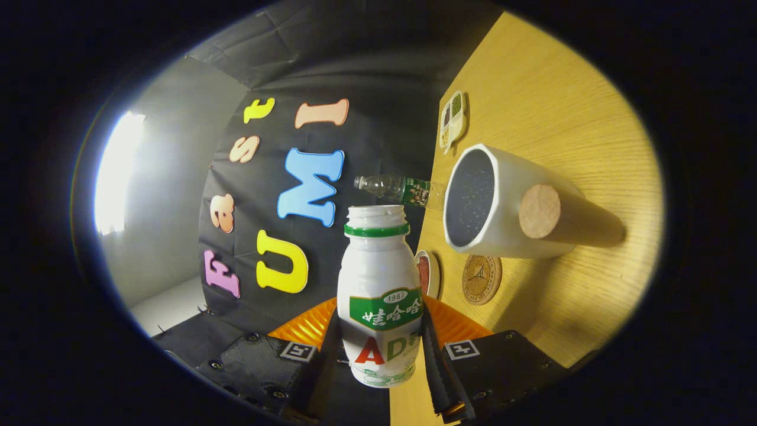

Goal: Take the bottle from table, then pour the juice into the cup, finally place the bottle on the coaster

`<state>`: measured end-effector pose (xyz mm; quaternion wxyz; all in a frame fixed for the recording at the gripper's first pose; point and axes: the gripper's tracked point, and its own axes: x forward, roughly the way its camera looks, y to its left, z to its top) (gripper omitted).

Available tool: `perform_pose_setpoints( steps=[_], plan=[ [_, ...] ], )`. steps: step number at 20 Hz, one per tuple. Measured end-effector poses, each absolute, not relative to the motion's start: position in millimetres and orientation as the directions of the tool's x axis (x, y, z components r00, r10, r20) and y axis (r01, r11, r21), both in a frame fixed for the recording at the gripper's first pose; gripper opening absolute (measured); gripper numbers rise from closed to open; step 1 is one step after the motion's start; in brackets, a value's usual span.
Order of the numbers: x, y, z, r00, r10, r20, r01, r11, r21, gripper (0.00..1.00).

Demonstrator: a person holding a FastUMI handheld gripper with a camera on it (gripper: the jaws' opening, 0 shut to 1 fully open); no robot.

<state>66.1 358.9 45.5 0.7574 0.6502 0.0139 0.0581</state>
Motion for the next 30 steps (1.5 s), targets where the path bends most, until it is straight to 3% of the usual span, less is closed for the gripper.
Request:
perform_pose_setpoints(
  steps=[15, 30],
  plan=[
    [63.3, 355.6, 58.3, 0.993, 0.082, 0.082, -0.077, -0.069, 0.995, 0.64],
    [62.5, 352.9, 63.1, 0.993, 0.082, 0.090, -0.077, -0.156, 0.985, 0.64]
  ],
)
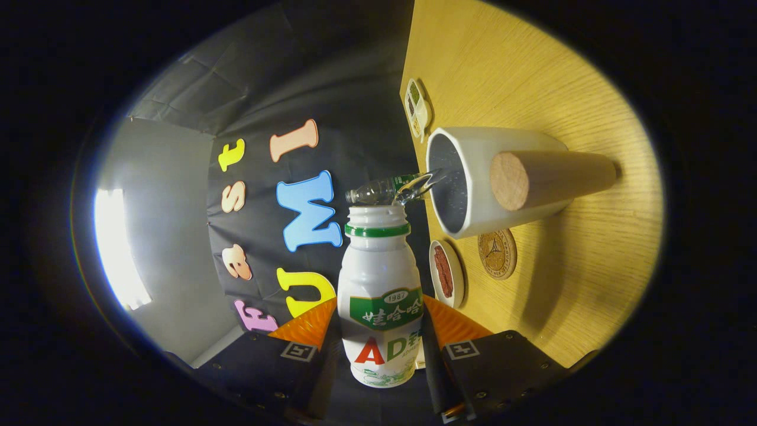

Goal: Take the bottle from table, then pour the juice into the cup, finally place the bottle on the coaster

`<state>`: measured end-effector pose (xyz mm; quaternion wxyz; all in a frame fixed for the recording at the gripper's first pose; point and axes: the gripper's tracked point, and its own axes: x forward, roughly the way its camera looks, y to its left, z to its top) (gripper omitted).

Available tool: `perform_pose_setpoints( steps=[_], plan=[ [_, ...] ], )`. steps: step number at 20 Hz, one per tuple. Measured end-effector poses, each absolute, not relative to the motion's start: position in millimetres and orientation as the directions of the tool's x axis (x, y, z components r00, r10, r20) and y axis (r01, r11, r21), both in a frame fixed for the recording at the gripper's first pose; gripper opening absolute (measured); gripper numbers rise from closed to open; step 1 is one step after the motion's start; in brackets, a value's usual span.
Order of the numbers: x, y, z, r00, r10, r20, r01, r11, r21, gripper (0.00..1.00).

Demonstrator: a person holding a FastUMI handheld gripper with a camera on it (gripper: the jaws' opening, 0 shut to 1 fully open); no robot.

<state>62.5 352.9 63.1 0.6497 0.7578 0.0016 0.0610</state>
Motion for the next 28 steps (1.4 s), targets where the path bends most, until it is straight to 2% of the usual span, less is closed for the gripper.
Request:
perform_pose_setpoints(
  steps=[28],
  plan=[
    [66.8, 366.6, 78.3, 0.985, 0.093, 0.143, -0.113, -0.272, 0.956, 0.64]
  ],
)
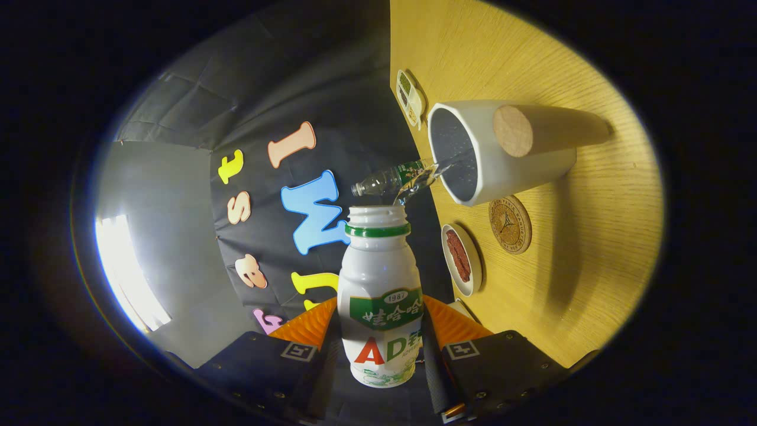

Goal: Take the bottle from table, then pour the juice into the cup, finally place the bottle on the coaster

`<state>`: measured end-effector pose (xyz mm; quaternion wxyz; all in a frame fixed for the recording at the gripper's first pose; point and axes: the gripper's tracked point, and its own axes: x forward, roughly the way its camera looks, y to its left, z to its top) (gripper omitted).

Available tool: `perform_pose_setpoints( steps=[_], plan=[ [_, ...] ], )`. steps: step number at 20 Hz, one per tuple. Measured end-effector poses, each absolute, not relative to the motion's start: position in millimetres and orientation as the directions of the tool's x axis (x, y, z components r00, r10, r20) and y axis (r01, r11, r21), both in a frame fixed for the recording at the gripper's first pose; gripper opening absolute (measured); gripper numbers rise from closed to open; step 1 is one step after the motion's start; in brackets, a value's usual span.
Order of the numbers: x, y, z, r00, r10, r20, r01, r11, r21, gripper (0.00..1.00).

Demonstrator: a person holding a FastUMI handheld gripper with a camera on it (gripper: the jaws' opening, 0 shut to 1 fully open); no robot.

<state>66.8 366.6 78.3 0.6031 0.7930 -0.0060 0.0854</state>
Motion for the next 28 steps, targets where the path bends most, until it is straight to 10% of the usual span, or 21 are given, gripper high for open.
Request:
perform_pose_setpoints(
  steps=[28],
  plan=[
    [67.7, 360.2, 93.1, 0.987, 0.043, 0.156, -0.120, -0.450, 0.885, 0.64]
  ],
)
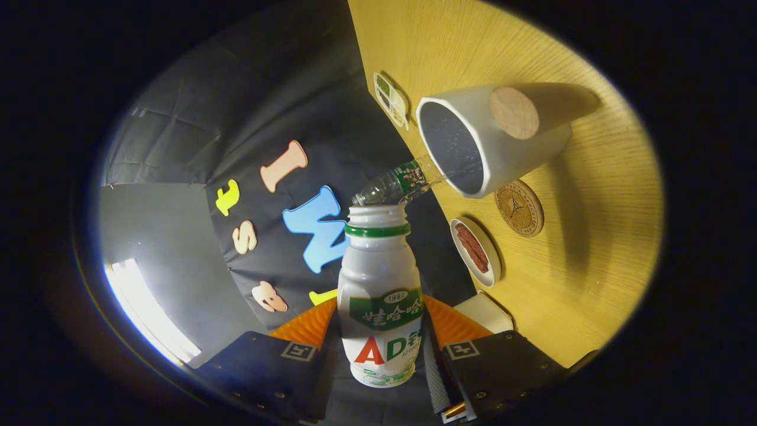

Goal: Take the bottle from table, then pour the juice into the cup, finally place the bottle on the coaster

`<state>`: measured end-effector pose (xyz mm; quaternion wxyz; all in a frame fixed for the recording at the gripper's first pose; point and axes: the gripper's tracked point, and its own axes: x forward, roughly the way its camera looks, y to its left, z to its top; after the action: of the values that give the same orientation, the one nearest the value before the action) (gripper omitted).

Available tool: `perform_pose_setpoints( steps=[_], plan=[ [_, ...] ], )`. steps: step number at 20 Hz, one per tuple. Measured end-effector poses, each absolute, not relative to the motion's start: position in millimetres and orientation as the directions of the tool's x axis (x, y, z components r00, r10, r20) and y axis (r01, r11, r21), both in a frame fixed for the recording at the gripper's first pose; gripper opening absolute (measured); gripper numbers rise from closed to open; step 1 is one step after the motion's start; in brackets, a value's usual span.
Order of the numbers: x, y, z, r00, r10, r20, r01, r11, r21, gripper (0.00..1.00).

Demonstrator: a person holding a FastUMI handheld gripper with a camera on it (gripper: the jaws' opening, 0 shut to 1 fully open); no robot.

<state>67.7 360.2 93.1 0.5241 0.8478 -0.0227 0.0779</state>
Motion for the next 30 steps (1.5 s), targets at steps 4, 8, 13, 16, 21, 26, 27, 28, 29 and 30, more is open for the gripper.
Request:
perform_pose_setpoints(
  steps=[4, 8, 13, 16, 21, 26, 27, 28, 29, 30],
  plan=[
    [67.2, 360.9, 92.4, 0.987, 0.032, 0.159, -0.125, -0.478, 0.869, 0.64],
    [66.1, 359.5, 93.3, 0.988, 0.012, 0.156, -0.128, -0.510, 0.850, 0.64],
    [63.6, 353.5, 92.9, 0.988, -0.017, 0.155, -0.140, -0.548, 0.825, 0.64],
    [65.8, 352.7, 95.9, 0.988, -0.029, 0.155, -0.143, -0.570, 0.809, 0.64],
    [66.8, 348.7, 100.2, 0.987, -0.050, 0.155, -0.154, -0.599, 0.786, 0.64],
    [67.1, 344.5, 101.8, 0.987, -0.062, 0.148, -0.154, -0.624, 0.766, 0.64],
    [65.4, 343.8, 101.0, 0.987, -0.068, 0.148, -0.158, -0.631, 0.760, 0.64],
    [65.5, 343.0, 101.4, 0.986, -0.074, 0.147, -0.161, -0.634, 0.756, 0.64],
    [65.5, 342.6, 100.7, 0.986, -0.076, 0.147, -0.161, -0.637, 0.754, 0.64],
    [64.8, 341.6, 100.8, 0.986, -0.079, 0.145, -0.162, -0.640, 0.751, 0.64]
  ],
)
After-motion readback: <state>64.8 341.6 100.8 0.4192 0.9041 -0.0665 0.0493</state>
